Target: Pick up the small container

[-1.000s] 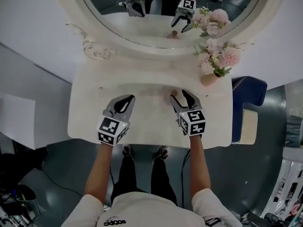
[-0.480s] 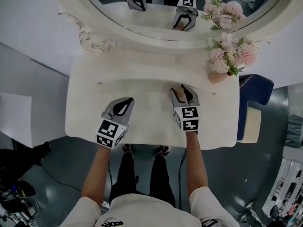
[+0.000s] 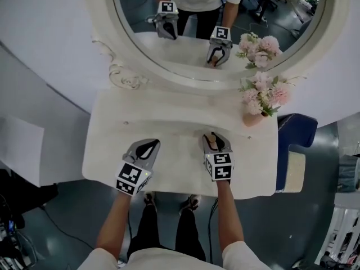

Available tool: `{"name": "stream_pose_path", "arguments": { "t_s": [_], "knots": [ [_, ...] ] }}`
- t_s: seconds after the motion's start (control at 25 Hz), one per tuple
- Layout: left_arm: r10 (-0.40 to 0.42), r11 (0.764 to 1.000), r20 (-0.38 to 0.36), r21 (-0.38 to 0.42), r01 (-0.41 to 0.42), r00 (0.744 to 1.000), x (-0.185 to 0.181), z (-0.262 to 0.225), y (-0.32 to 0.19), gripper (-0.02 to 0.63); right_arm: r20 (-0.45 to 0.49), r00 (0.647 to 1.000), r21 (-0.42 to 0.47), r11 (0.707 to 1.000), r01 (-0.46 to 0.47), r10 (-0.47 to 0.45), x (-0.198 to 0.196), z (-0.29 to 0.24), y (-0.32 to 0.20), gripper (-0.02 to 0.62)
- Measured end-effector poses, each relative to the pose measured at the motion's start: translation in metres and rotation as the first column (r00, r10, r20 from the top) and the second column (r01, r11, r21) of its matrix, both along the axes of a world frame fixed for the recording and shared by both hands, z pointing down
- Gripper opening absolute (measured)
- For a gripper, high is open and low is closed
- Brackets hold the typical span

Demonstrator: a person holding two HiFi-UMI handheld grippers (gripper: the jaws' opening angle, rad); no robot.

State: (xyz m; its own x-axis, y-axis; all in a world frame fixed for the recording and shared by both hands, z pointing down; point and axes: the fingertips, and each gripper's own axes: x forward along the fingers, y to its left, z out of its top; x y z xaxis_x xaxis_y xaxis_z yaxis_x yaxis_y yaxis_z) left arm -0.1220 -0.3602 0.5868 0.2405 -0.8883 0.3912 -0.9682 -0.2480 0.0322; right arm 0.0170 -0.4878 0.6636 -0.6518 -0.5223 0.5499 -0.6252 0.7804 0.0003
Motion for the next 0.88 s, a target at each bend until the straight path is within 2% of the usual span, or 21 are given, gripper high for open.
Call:
{"name": "stream_pose_path", "arguments": {
  "t_s": [0.12, 0.28, 0.64, 0.88],
  "knots": [
    [-0.004, 1.000, 0.006, 0.013, 0.004, 1.000, -0.005, -0.008, -0.002, 0.018, 0.025, 1.000, -0.018, 1.000, 0.009, -0.009, 0.003, -0.009, 0.011, 0.130],
    [-0.007, 0.999, 0.013, 0.041, 0.006, 1.000, -0.009, -0.027, -0.008, 0.019, 0.051, 0.998, 0.010, 1.000, 0.024, -0.024, 0.005, -0.041, 0.016, 0.130],
    [0.010, 0.992, 0.039, 0.127, -0.015, 0.999, -0.006, -0.094, -0.025, 0.018, 0.114, 0.991, 0.118, 0.991, 0.057, -0.070, 0.002, -0.152, 0.018, 0.130],
    [-0.006, 0.983, 0.069, 0.181, -0.007, 0.998, -0.015, -0.142, -0.028, 0.018, 0.142, 0.985, 0.139, 0.987, 0.081, -0.101, 0.004, -0.221, 0.023, 0.129]
  ]
}}
